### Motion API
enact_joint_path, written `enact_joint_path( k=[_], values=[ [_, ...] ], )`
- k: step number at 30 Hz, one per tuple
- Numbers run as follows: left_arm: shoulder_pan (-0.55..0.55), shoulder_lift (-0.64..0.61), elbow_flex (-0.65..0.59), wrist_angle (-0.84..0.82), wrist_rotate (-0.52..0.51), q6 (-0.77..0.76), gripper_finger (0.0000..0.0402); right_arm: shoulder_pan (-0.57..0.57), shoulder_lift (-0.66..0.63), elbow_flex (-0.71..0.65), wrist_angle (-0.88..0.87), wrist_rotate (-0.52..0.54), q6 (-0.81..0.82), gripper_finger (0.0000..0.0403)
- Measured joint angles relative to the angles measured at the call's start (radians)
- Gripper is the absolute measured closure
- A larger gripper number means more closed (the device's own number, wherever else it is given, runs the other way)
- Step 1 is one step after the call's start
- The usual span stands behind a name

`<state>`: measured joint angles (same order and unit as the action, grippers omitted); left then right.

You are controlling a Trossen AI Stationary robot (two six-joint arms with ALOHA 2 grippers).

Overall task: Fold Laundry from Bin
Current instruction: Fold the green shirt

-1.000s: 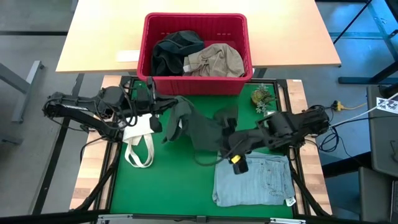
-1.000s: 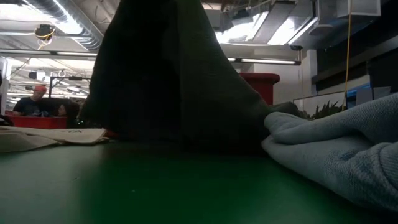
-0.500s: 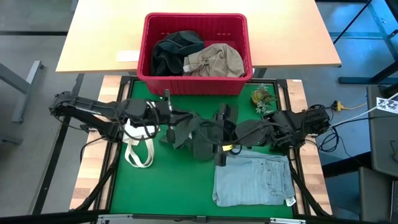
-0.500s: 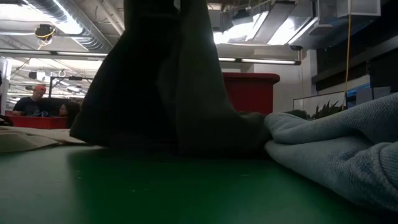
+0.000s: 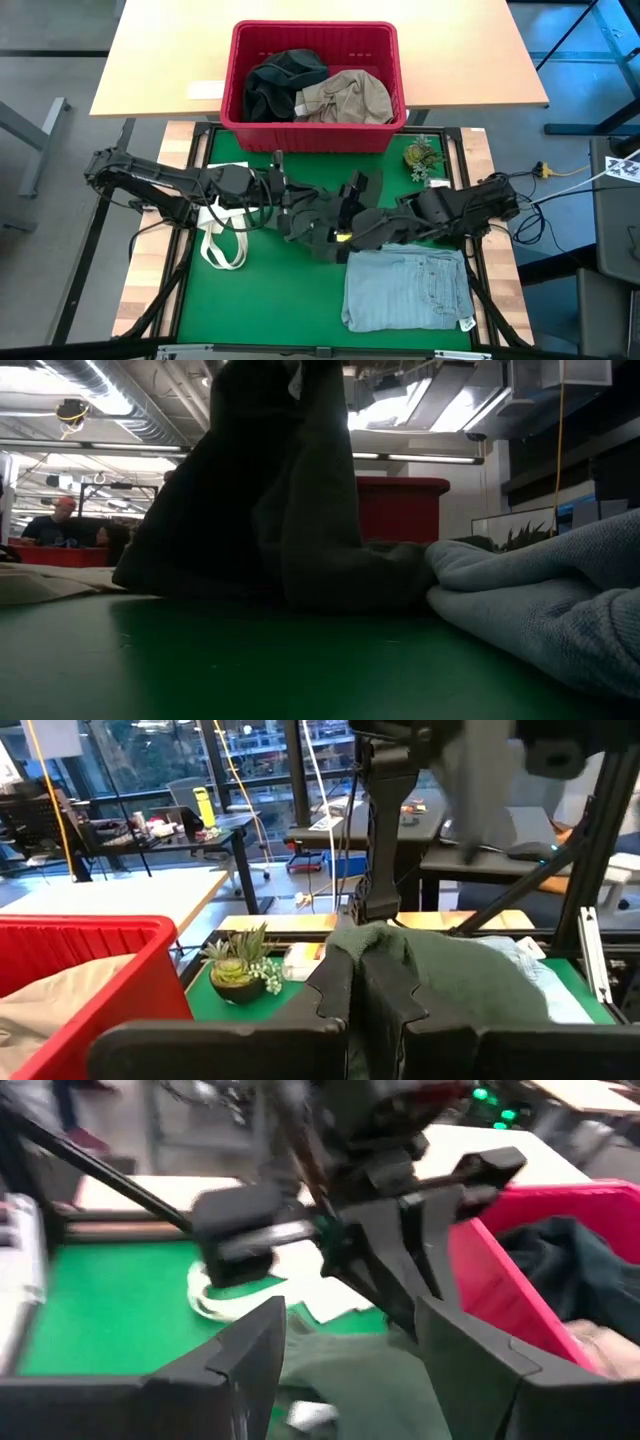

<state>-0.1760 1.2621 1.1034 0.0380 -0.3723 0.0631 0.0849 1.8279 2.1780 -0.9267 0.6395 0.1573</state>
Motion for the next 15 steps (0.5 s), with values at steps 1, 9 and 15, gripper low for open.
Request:
enact_joint_path(
  k=[1,9,15],
  values=[
    [-0.003,0.0,0.0,-0.003,0.0,0.0,0.0398,0.0,0.009,0.0,0.008,0.029,0.005,0.018],
    [-0.018,0.0,0.0,0.002,-0.001,0.0,0.0398,-0.001,0.011,0.001,-0.02,0.126,0.06,0.018],
    [-0.031,0.0,0.0,0.01,0.0,0.0,0.0398,-0.001,0.011,0.001,-0.098,0.086,0.142,0.018]
  ],
)
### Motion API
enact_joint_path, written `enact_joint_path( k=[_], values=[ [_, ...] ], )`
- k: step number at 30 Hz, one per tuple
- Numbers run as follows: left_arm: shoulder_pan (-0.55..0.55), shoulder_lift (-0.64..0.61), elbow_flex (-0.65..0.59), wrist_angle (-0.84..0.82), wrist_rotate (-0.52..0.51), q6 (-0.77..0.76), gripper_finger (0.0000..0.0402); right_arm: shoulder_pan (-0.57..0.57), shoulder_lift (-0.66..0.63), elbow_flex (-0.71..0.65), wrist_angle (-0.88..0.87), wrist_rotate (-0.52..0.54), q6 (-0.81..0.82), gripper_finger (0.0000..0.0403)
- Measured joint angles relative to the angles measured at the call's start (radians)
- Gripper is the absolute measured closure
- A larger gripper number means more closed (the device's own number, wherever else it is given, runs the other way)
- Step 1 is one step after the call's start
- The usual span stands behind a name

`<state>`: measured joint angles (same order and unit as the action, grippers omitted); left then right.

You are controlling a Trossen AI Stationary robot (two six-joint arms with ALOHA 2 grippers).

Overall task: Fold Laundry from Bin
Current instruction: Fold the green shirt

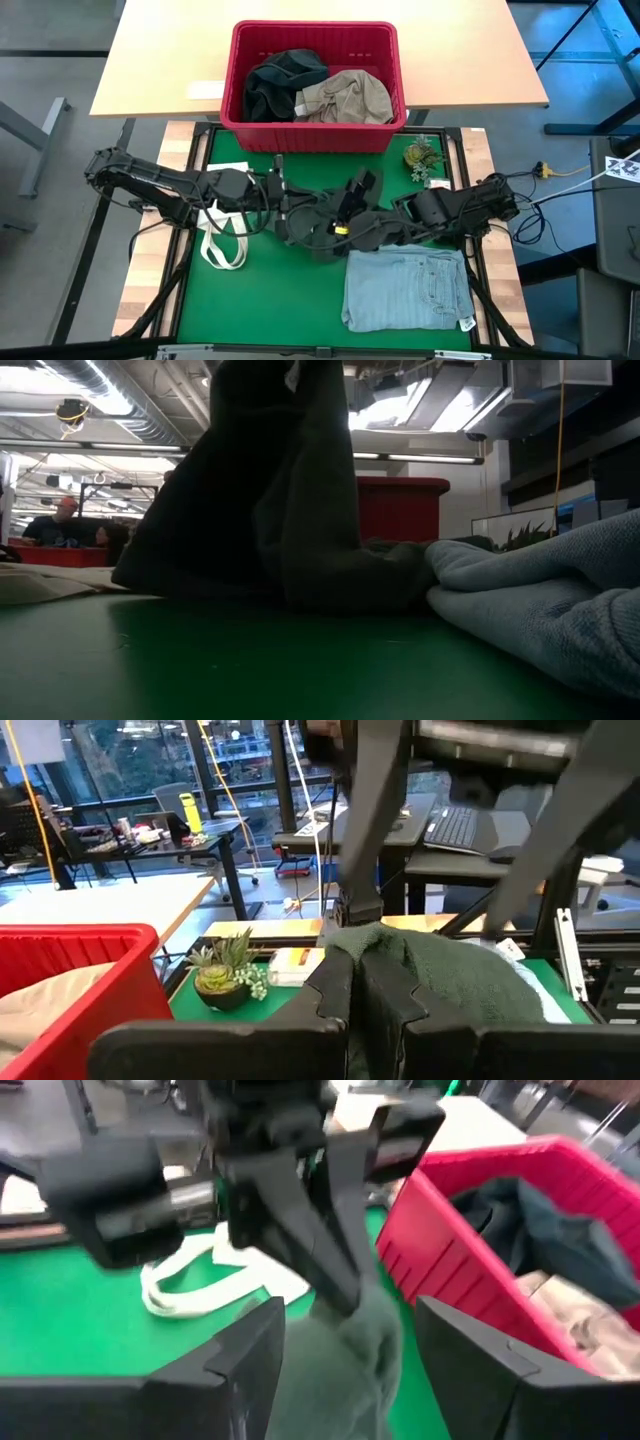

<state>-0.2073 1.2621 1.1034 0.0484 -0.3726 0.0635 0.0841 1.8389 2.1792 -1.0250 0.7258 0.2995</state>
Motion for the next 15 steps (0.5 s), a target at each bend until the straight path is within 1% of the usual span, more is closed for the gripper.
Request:
enact_joint_path(
  k=[2,5,13,15],
  values=[
    [-0.005,0.0,0.0,0.012,0.0,0.0,0.0398,0.0,0.0,0.0,-0.025,-0.022,0.039,0.018],
    [-0.015,0.0,0.0,0.029,-0.001,0.0,0.0398,0.0,0.0,0.0,-0.041,-0.025,0.075,0.018],
    [-0.048,0.0,0.0,0.044,-0.001,0.0,0.0398,-0.001,0.0,0.0,-0.041,-0.032,0.096,0.018],
    [-0.057,0.0,0.0,0.058,-0.001,0.001,0.0398,-0.006,0.001,0.0,-0.042,-0.058,0.097,0.0183]
  ],
)
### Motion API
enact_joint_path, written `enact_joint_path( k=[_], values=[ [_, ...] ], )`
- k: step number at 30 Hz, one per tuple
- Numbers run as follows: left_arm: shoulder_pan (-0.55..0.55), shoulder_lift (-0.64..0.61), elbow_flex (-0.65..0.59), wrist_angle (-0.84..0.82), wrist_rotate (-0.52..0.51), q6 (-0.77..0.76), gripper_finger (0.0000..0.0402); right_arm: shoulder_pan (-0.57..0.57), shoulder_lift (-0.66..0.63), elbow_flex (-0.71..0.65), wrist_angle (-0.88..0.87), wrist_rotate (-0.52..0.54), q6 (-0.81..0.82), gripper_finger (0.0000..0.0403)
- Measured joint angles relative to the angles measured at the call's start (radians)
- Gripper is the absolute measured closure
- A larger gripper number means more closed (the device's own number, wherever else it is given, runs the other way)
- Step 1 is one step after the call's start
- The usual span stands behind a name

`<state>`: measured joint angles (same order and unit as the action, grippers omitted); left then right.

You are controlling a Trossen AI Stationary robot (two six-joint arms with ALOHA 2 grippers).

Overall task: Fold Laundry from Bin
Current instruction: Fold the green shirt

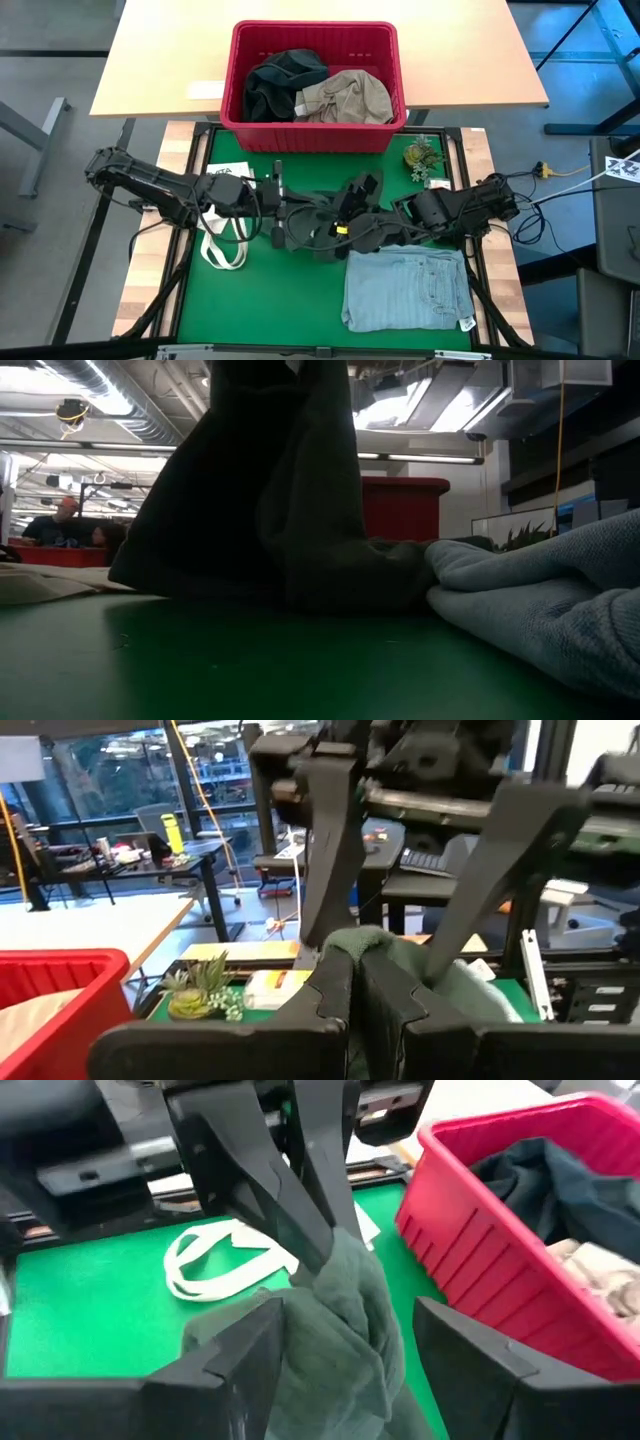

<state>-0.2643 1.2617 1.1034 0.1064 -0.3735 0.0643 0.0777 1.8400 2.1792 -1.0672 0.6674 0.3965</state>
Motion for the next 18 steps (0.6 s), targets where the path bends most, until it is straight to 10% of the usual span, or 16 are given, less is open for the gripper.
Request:
enact_joint_path(
  k=[13,18],
  values=[
    [-0.014,0.0,0.0,-0.011,0.007,0.014,0.0398,-0.007,0.003,0.0,-0.015,-0.174,-0.02,0.0387],
    [-0.014,0.0,0.0,-0.005,0.006,0.075,0.0386,-0.008,-0.054,0.0,-0.056,-0.311,0.018,0.0379]
  ],
)
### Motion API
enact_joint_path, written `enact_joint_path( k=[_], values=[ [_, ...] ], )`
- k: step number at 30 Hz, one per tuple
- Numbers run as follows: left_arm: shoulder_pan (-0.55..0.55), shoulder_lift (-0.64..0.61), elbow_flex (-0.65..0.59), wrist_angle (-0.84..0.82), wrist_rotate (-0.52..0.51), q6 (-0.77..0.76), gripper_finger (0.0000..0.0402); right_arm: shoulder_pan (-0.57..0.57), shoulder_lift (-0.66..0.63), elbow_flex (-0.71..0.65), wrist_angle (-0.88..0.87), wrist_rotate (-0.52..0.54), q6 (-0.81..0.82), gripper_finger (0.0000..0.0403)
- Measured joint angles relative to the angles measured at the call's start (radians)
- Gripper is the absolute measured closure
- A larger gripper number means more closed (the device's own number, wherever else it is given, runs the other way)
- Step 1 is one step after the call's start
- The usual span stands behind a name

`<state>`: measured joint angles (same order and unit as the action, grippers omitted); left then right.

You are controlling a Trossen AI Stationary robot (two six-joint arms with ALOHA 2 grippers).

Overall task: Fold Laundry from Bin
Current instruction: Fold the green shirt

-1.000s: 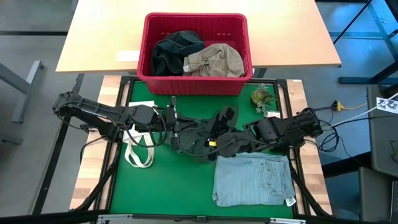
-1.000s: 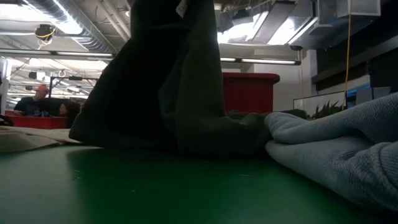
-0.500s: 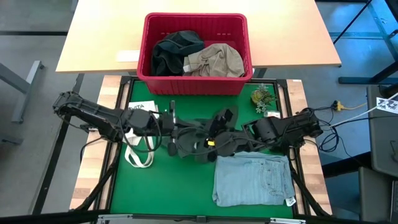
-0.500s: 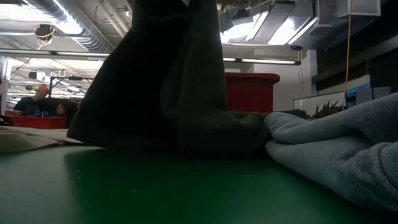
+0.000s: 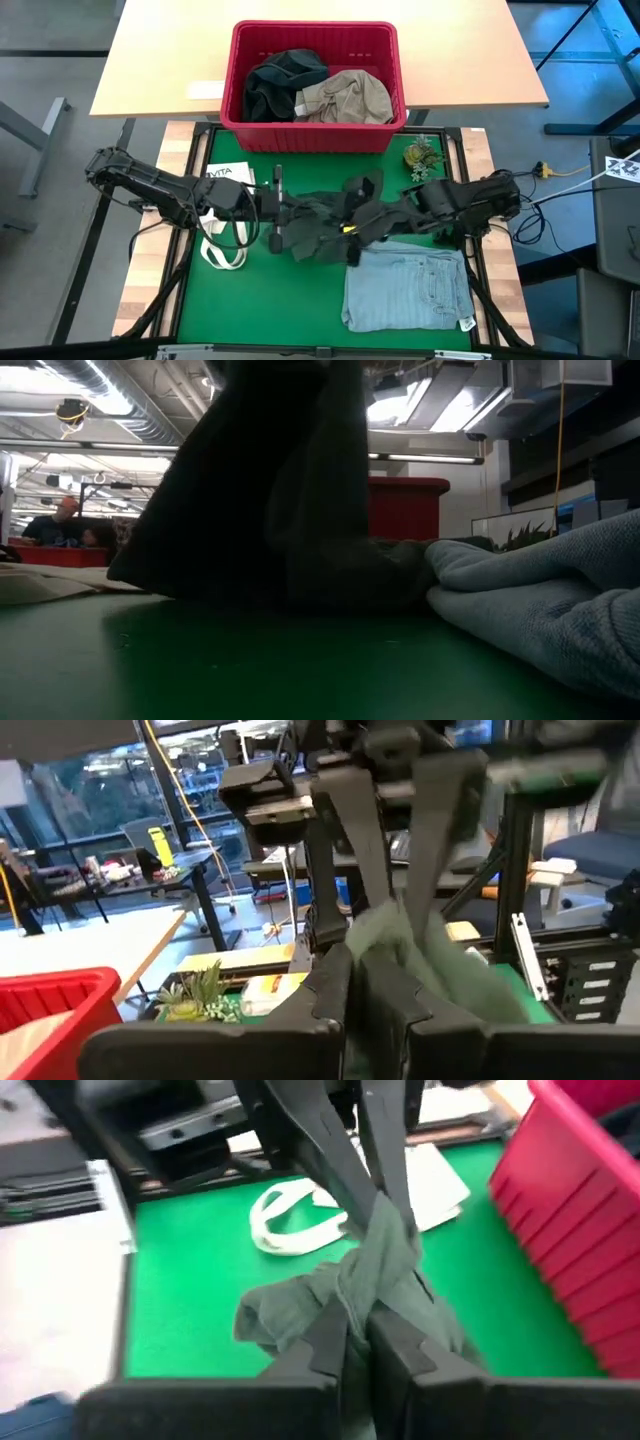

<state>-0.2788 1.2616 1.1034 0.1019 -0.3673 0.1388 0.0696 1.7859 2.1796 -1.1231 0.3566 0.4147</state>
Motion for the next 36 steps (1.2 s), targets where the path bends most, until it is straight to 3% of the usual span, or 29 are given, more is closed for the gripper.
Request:
enact_joint_path(
  k=[4,9,15,25,36],
  values=[
    [0.003,-0.003,0.0,0.01,-0.028,0.053,0.0351,0.003,-0.076,0.0,-0.105,-0.122,0.055,0.0395],
    [0.017,-0.001,0.0,0.005,-0.051,0.056,0.0289,0.004,-0.164,0.0,-0.269,-0.268,0.184,0.0388],
    [0.066,0.008,0.0,-0.044,-0.031,0.057,0.0235,0.055,-0.218,0.0,-0.456,-0.38,0.261,0.0394],
    [0.156,0.144,0.0,-0.129,0.178,0.055,0.0248,0.203,-0.24,0.0,-0.448,-0.46,0.262,0.0397],
    [0.216,0.317,0.0,-0.165,0.21,0.056,0.027,0.391,-0.226,0.0,-0.448,-0.48,0.328,0.0395]
  ],
)
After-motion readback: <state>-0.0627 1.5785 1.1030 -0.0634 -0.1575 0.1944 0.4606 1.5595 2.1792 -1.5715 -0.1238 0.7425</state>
